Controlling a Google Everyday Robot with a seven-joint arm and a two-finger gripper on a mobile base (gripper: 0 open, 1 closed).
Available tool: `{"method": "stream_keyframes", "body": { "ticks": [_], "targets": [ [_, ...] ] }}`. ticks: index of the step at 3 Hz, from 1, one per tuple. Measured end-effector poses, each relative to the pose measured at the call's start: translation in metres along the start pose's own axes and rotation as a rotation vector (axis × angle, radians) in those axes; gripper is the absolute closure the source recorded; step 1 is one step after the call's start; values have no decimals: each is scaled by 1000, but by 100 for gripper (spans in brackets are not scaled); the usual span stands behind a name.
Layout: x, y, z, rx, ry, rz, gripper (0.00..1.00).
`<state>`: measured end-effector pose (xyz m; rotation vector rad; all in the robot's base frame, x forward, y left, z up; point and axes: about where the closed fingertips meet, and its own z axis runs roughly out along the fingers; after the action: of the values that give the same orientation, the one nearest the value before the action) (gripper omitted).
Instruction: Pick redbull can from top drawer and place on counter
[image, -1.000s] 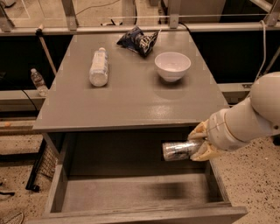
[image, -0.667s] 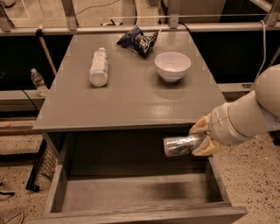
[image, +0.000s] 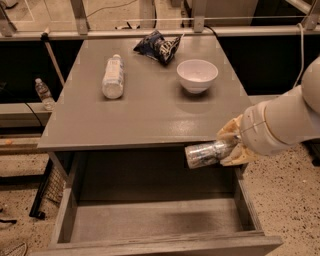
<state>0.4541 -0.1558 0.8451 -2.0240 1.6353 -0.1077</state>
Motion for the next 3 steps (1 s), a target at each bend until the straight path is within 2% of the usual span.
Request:
{"method": "stream_keyframes", "body": {
  "ticks": [1, 2, 3],
  "targets": [
    [-8, -16, -9, 35, 31, -36, 100],
    [-8, -17, -9, 36, 35, -39, 100],
    [-6, -24, -10, 66, 23, -29, 100]
  ]
}}
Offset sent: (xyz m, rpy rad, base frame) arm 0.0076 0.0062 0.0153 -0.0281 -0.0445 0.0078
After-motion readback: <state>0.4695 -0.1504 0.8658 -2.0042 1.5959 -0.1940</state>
